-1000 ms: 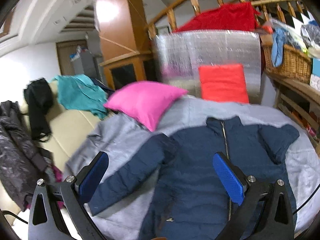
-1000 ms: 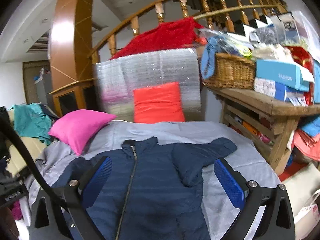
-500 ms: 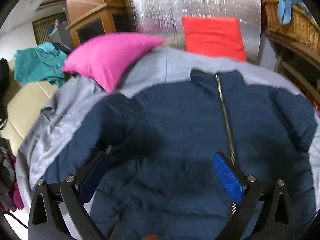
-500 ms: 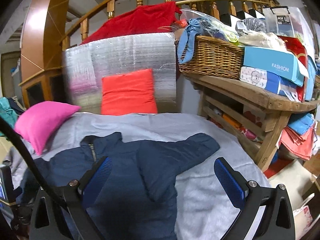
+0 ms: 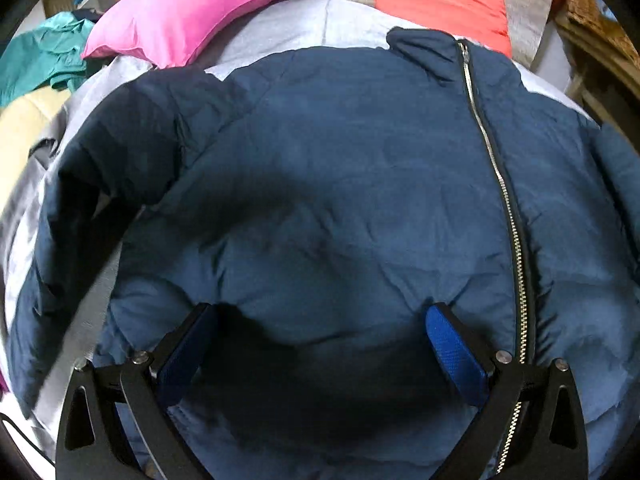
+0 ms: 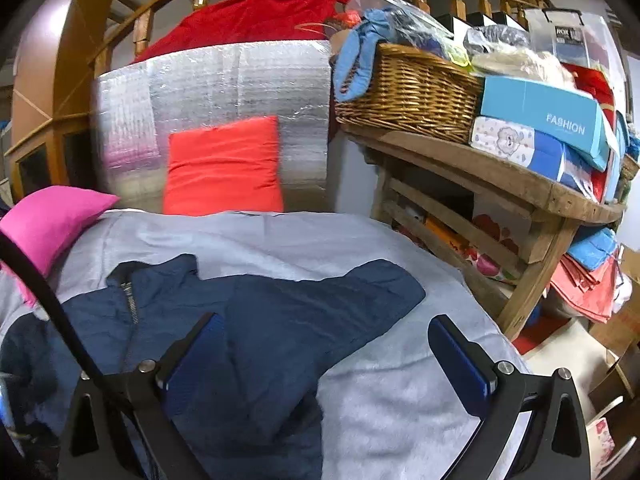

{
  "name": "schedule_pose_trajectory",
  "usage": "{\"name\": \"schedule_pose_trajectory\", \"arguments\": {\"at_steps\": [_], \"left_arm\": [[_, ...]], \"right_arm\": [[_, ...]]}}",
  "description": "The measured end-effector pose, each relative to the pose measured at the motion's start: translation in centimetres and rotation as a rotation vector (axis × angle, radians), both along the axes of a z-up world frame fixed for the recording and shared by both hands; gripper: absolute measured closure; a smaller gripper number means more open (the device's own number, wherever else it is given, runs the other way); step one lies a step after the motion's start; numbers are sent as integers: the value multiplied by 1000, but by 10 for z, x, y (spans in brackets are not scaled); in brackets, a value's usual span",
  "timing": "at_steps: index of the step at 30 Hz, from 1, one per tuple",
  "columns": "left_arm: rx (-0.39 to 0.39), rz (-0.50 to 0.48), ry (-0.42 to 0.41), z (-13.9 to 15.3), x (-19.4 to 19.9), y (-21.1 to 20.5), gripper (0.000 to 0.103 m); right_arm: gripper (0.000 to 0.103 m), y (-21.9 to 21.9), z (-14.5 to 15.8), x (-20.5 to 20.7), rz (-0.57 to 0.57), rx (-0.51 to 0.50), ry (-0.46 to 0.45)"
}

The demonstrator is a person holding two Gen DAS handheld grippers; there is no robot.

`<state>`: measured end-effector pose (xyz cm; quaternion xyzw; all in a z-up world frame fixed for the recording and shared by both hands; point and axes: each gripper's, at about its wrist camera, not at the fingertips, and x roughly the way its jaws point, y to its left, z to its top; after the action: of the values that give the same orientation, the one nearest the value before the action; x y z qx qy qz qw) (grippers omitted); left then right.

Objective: Fold large clothes

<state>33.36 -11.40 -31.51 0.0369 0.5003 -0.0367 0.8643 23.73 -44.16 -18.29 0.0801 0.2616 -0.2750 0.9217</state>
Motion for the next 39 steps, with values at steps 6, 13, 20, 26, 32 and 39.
{"name": "schedule_pose_trajectory", "arguments": {"at_steps": [6, 13, 20, 26, 32, 39], "left_arm": [[-17, -12, 23, 4, -7, 2, 0], [68, -42, -127, 38, -1, 2, 0], [71, -44, -294, 56, 2, 6, 0], [101, -16, -308, 57, 3, 9, 0], [61, 81, -332, 69, 17, 31, 0], [24, 174, -382, 88, 14, 56, 0]], "right_arm": [[0, -77, -32, 27, 72, 269, -17], [0, -205, -125, 31, -25, 991, -191], [6, -225, -178, 53, -84, 1147, -205], [62, -204, -174, 82, -50, 1074, -158], [78, -161, -120, 64, 27, 903, -201], [78, -39, -66, 33, 298, 960, -227]]}}
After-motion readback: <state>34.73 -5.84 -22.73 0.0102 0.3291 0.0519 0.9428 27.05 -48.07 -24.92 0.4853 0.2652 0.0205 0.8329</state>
